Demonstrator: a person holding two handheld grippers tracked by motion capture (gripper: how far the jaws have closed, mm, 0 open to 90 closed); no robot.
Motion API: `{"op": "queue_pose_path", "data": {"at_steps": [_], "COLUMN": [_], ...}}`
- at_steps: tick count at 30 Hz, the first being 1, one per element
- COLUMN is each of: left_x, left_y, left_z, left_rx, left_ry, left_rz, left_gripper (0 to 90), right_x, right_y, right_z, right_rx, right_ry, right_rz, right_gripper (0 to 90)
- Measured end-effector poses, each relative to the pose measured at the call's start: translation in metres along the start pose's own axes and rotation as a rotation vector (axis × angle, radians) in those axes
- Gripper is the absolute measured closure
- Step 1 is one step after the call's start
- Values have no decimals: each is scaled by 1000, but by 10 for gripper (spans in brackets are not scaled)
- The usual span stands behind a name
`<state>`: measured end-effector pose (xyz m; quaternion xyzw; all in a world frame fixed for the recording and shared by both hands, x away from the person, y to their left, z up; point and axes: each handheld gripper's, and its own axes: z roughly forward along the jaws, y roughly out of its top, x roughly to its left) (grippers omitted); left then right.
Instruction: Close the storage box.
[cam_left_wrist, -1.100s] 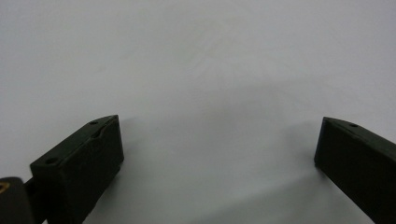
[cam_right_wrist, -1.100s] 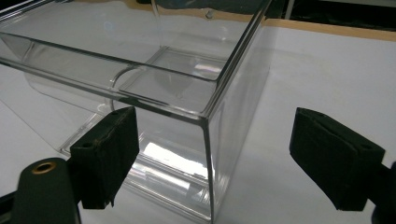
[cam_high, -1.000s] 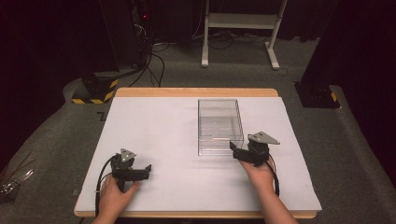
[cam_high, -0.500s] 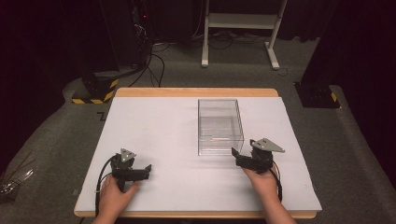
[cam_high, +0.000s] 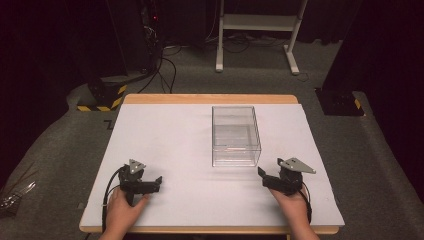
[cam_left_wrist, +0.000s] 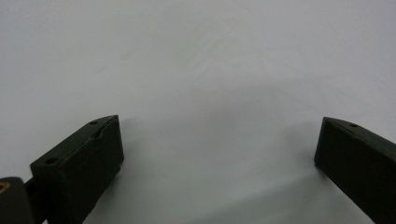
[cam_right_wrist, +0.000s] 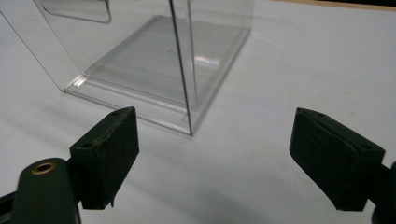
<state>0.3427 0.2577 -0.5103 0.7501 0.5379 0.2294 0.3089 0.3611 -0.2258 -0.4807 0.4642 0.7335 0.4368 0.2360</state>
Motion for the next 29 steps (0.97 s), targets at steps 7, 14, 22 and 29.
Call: {"op": "queue_pose_path", "data": {"at_steps": [7,14,22,29], "left_x": [0,0,0,0], "left_y": [0,0,0,0], "left_z": [0,0,0,0], "left_rx": [0,-3,-5,-4], "left_ry": [0,0,2,3], "left_rz": [0,-5,-3,-3], "left_gripper": [15,15,15,15], "right_x": [-20,-26,-19,-22], "right_y": [-17,-26,-29,-29], "right_z": [-14,-18,-15,-17], "right_rx": [36,54,61,46], "right_ry": [-45,-58,-84,-69], "right_rz": [-2,8,-41,-11], "right_gripper": [158,161,197,195]}}
